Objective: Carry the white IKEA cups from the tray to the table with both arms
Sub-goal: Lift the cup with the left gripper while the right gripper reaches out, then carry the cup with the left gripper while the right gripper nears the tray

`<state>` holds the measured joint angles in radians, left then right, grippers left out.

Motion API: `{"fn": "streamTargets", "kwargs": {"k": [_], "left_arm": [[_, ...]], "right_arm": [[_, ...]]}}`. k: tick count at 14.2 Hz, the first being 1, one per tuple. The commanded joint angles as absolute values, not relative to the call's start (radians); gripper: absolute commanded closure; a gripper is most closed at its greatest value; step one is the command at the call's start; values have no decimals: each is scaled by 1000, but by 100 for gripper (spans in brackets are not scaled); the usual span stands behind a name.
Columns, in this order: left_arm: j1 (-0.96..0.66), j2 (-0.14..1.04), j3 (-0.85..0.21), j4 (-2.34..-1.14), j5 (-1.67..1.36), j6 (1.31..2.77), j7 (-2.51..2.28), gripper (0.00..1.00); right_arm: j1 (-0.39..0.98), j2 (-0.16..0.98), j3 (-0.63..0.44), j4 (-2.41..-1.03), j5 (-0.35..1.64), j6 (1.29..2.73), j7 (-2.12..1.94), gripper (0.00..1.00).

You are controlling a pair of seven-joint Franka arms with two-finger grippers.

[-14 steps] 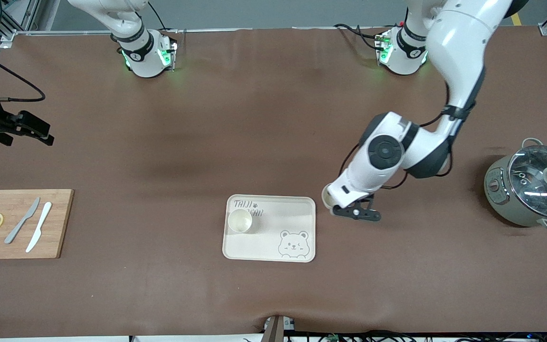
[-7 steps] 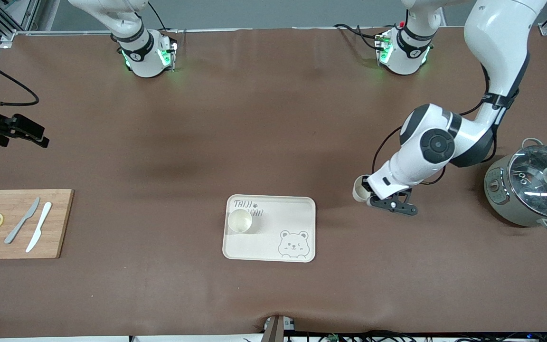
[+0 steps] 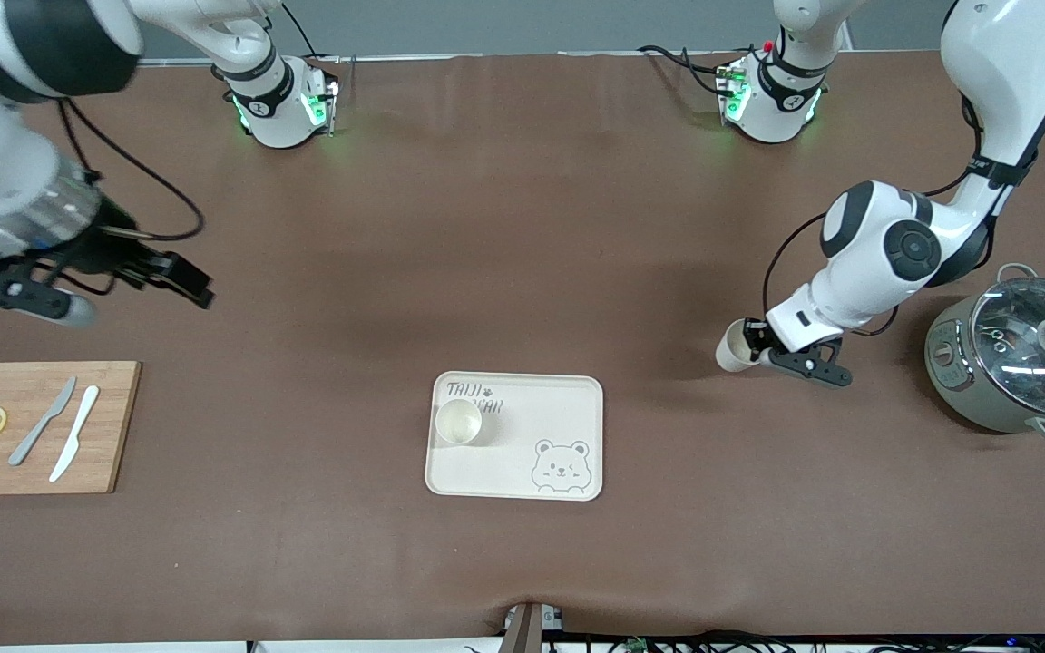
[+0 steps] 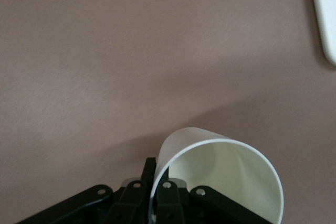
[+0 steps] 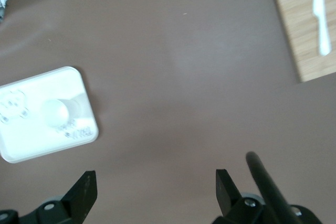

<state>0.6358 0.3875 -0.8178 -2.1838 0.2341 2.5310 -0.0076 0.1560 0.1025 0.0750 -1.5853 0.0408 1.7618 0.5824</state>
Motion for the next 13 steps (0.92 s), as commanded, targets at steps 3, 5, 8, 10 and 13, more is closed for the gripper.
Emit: {"fn": "streamTargets", "kwargs": {"k": [3, 5, 8, 10, 13], "left_arm": [[758, 220, -853, -2342, 253, 2575, 95, 100], [796, 201, -856, -2390, 253, 2621, 138, 100], [882, 204, -854, -2469, 253, 2741, 236, 100], [942, 206, -854, -2497, 253, 2769, 311, 100], [1005, 215, -854, -2507, 253, 2769, 386, 100]], "right_arm": [[293, 247, 66, -1566, 0, 1945, 868, 0], [333, 303, 66, -1566, -32, 2005, 948, 0], [379, 398, 64, -1525, -95, 2029, 1087, 0], [419, 489, 63, -1455, -126, 2031, 1165, 0], [439, 570, 63, -1399, -156, 2063, 1232, 0]]}}
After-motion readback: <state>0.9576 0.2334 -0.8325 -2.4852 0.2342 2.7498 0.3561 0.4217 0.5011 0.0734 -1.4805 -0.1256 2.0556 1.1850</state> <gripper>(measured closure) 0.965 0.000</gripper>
